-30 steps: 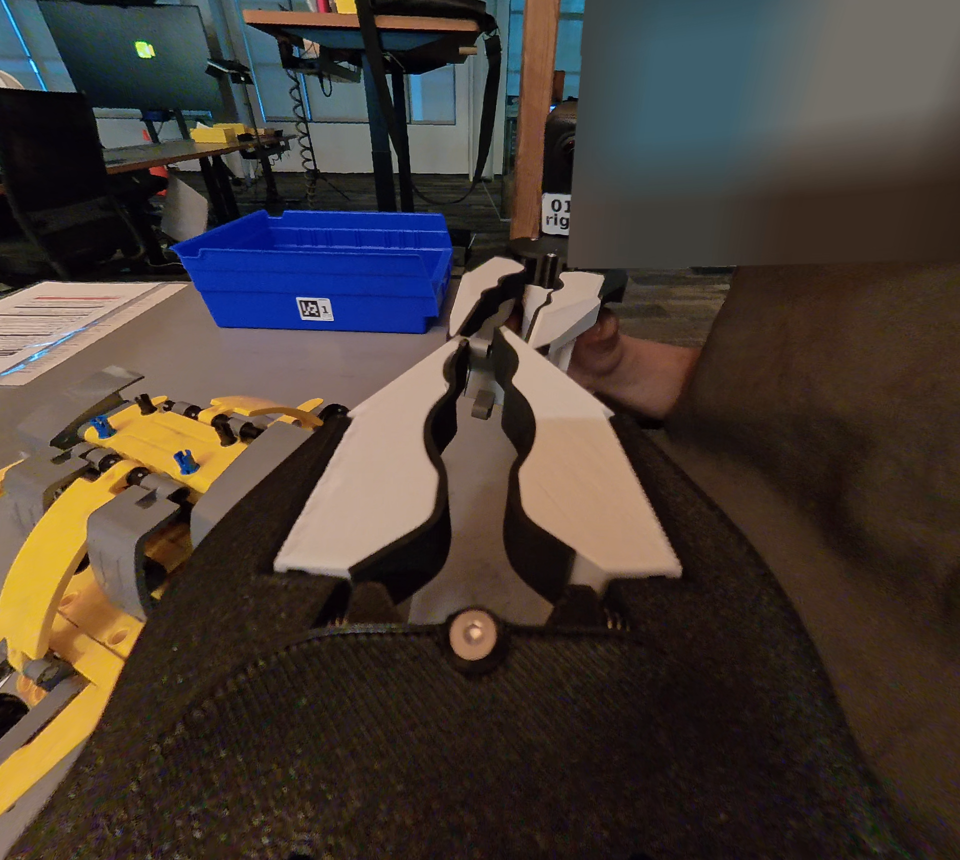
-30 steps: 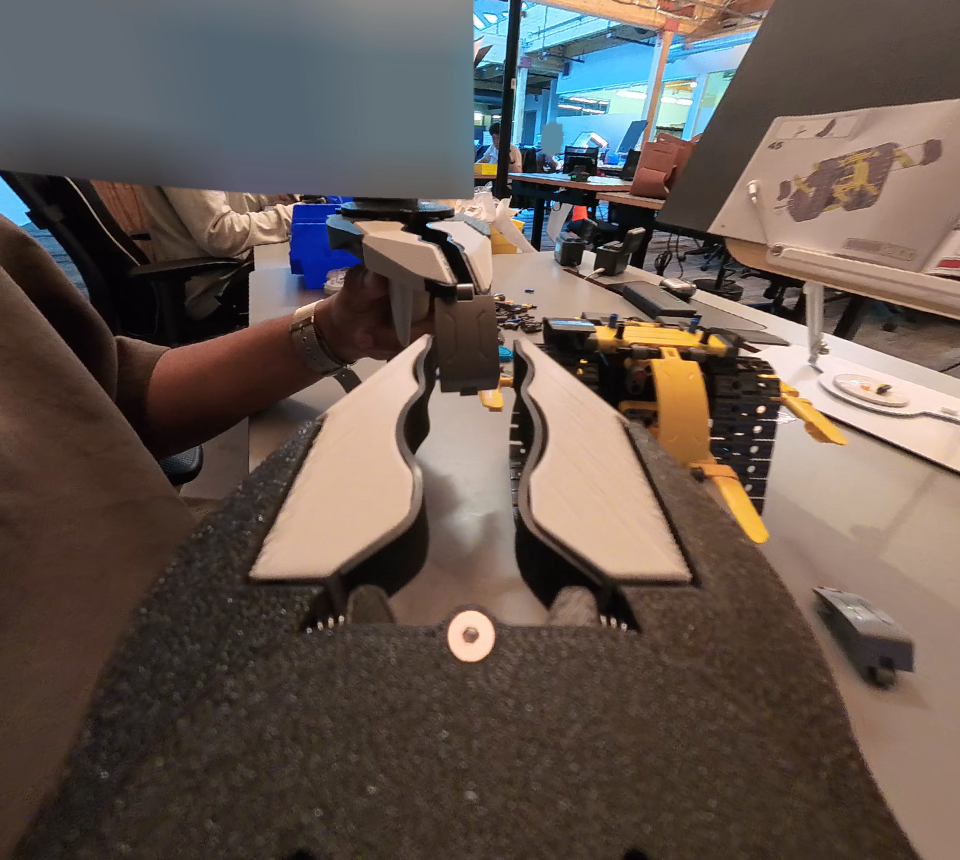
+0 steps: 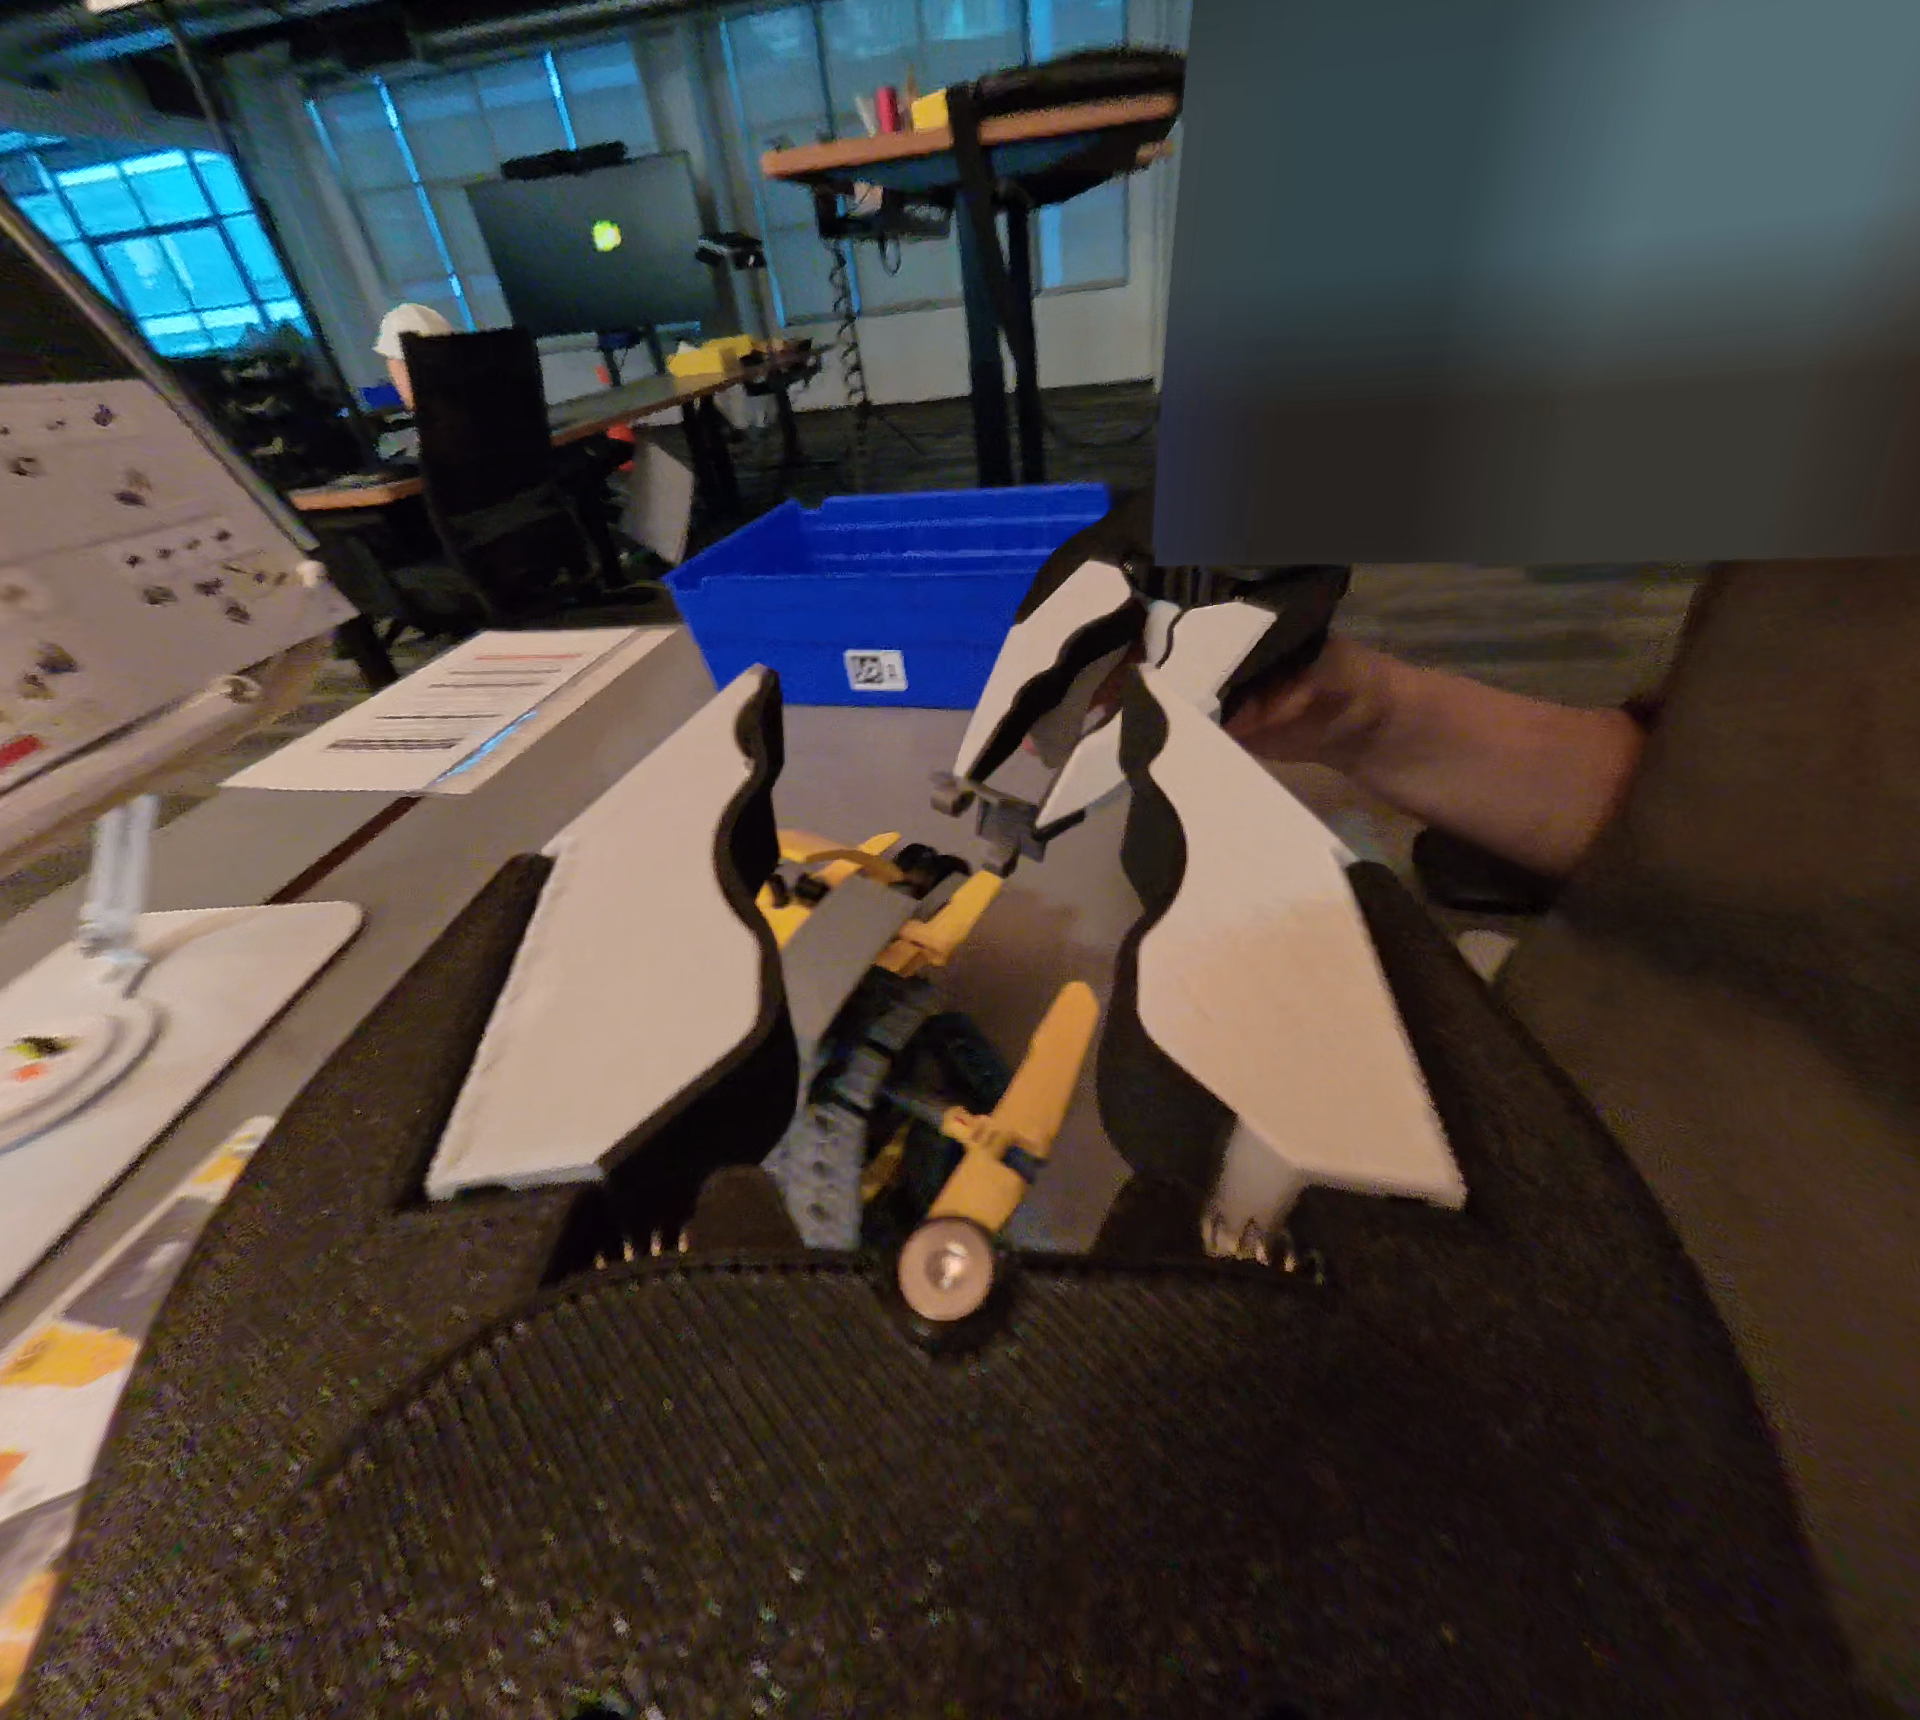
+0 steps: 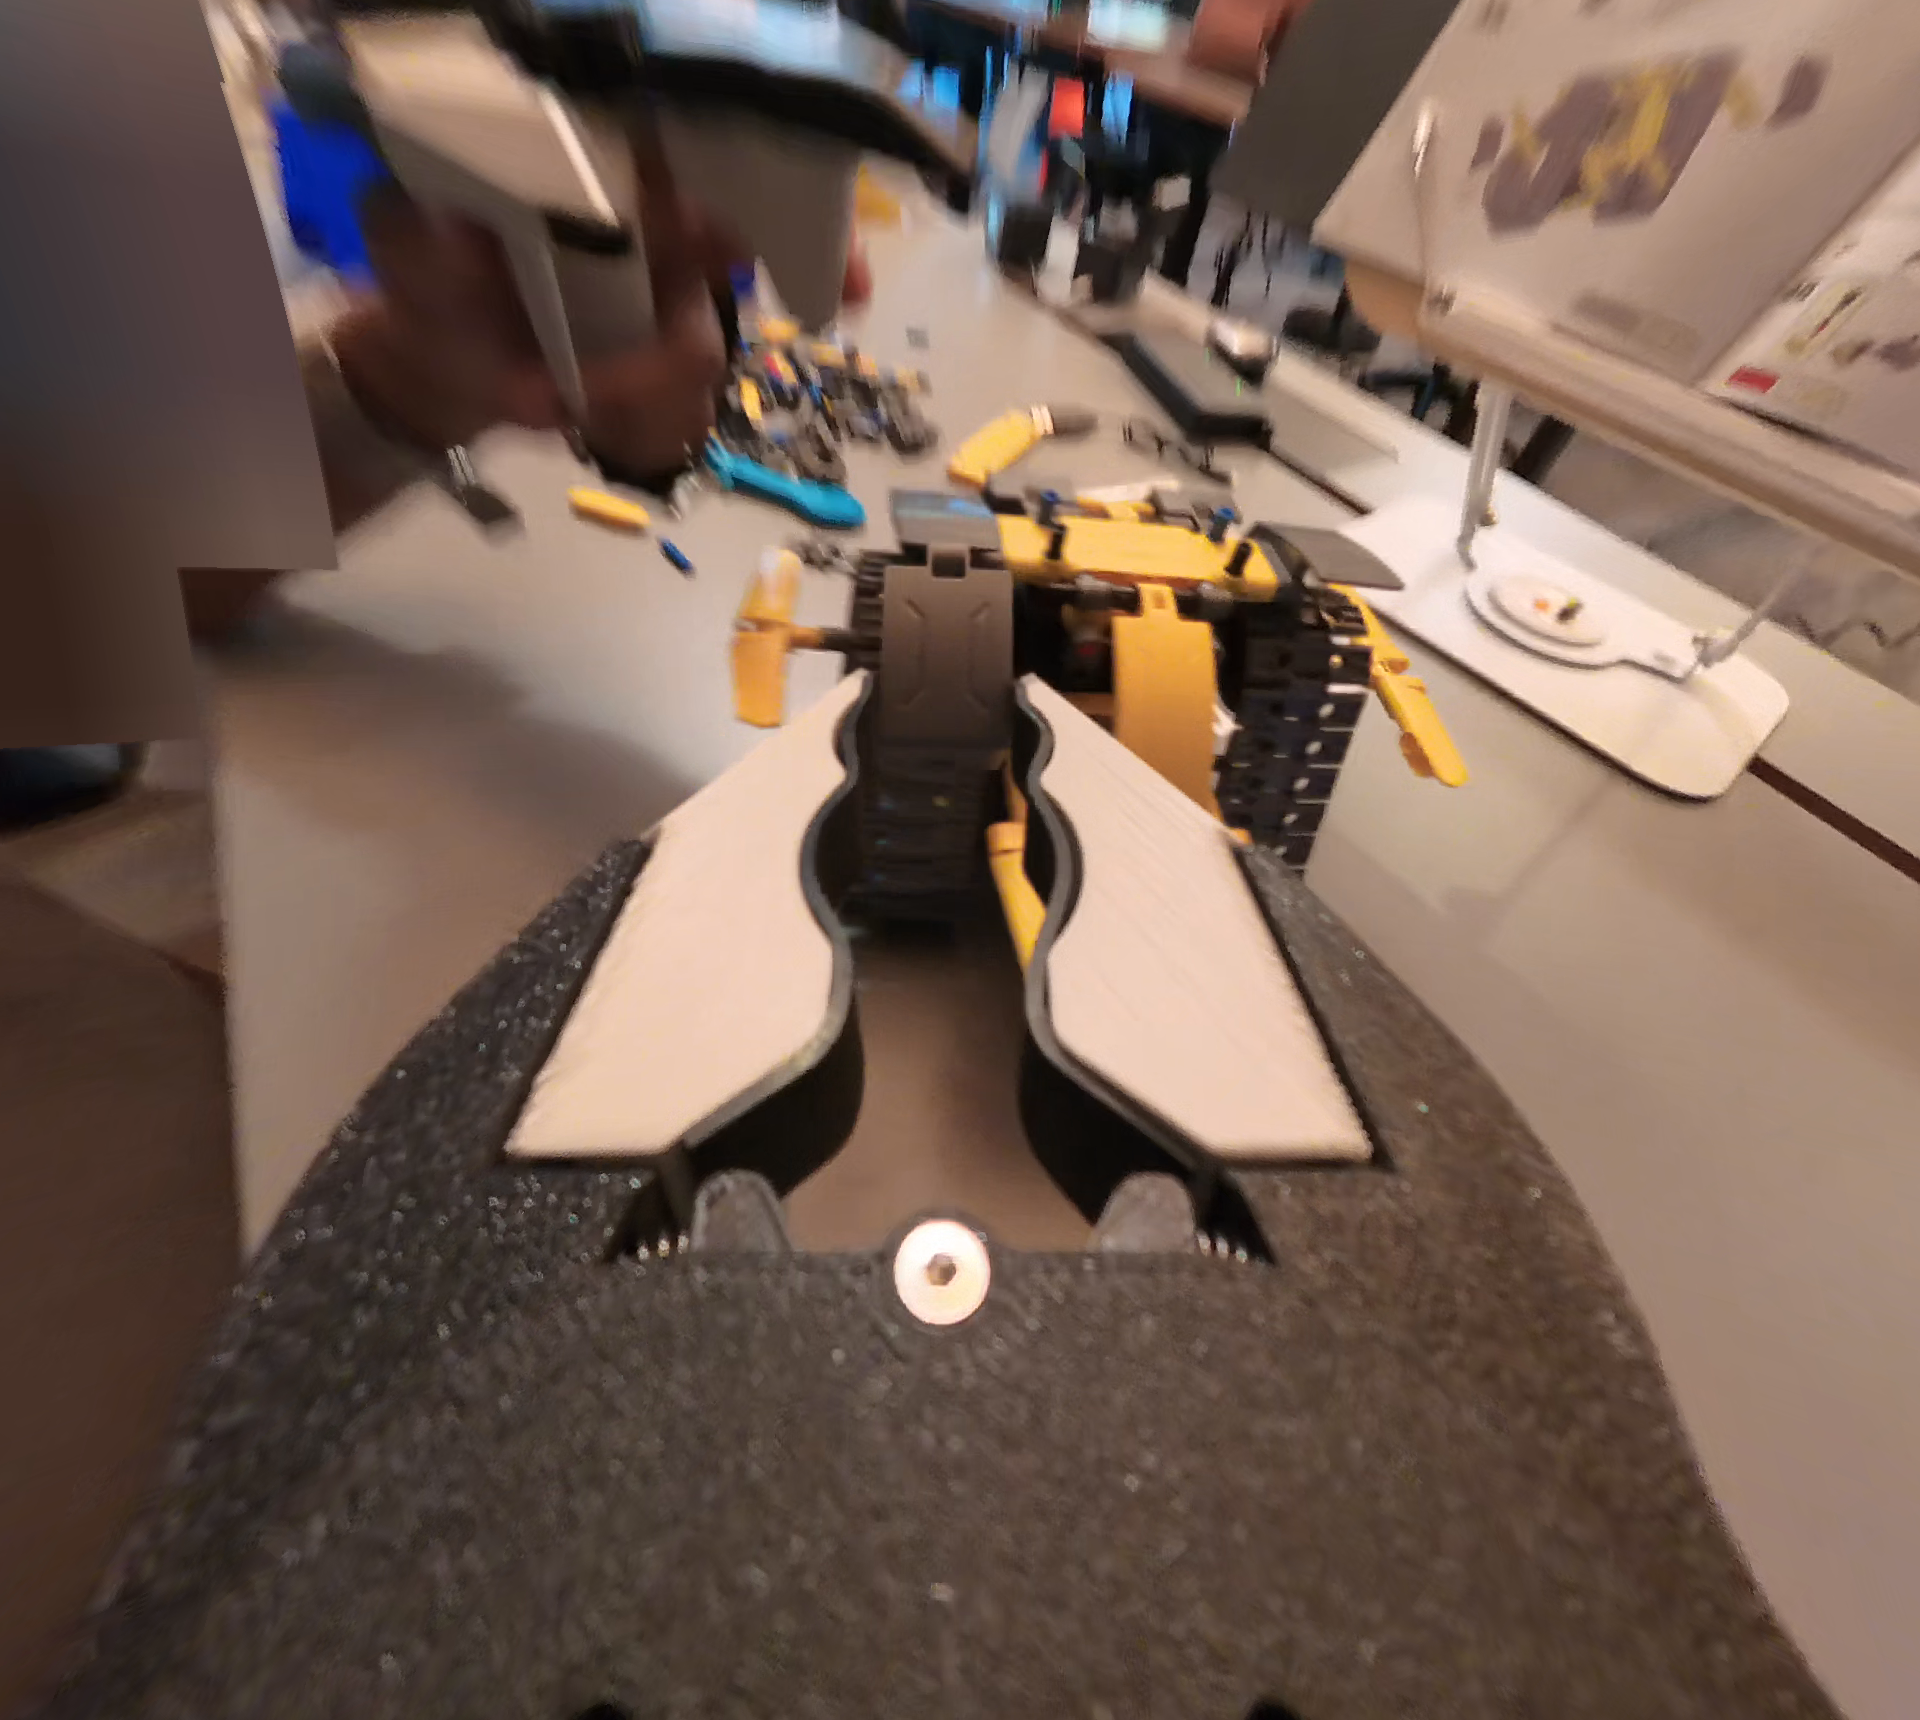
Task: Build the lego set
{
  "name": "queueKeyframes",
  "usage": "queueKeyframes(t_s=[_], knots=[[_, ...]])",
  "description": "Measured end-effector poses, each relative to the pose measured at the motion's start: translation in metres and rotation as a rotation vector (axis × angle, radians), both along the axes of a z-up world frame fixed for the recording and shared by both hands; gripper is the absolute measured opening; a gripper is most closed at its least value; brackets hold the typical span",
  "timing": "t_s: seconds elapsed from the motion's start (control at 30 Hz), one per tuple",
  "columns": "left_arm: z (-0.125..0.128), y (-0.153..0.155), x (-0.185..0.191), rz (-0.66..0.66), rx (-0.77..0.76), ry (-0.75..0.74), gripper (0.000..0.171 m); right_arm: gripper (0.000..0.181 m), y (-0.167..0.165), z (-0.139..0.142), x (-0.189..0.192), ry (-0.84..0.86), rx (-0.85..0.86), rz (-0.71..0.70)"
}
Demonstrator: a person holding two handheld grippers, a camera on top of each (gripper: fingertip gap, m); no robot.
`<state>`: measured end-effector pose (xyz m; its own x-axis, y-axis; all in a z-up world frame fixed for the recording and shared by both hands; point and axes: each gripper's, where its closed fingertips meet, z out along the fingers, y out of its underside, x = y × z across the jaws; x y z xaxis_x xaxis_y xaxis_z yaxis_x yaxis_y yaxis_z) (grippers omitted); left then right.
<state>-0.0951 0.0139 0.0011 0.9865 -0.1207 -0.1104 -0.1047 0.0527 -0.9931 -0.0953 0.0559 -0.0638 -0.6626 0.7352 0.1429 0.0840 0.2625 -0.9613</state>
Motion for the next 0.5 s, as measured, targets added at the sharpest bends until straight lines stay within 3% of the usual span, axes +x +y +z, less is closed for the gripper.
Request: queueKeyframes(t_s=[0.13, 0.33, 0.5], knots=[[-0.007, 0.015, -0.019, -0.004, -0.19, 0.077, 0.078, 0.023, -0.002, -0.008, -0.019, -0.041, 0.057, -0.014], [-0.037, 0.035, -0.038, -0.156, -0.472, 0.15, 0.074, 0.023, -0.005, -0.016, -0.026, -0.076, 0.031, -0.041], [-0.044, 0.044, -0.053, -0.234, -0.639, 0.248, 0.074, 0.023, -0.006, -0.016, -0.021, -0.096, 0.015, -0.059]])
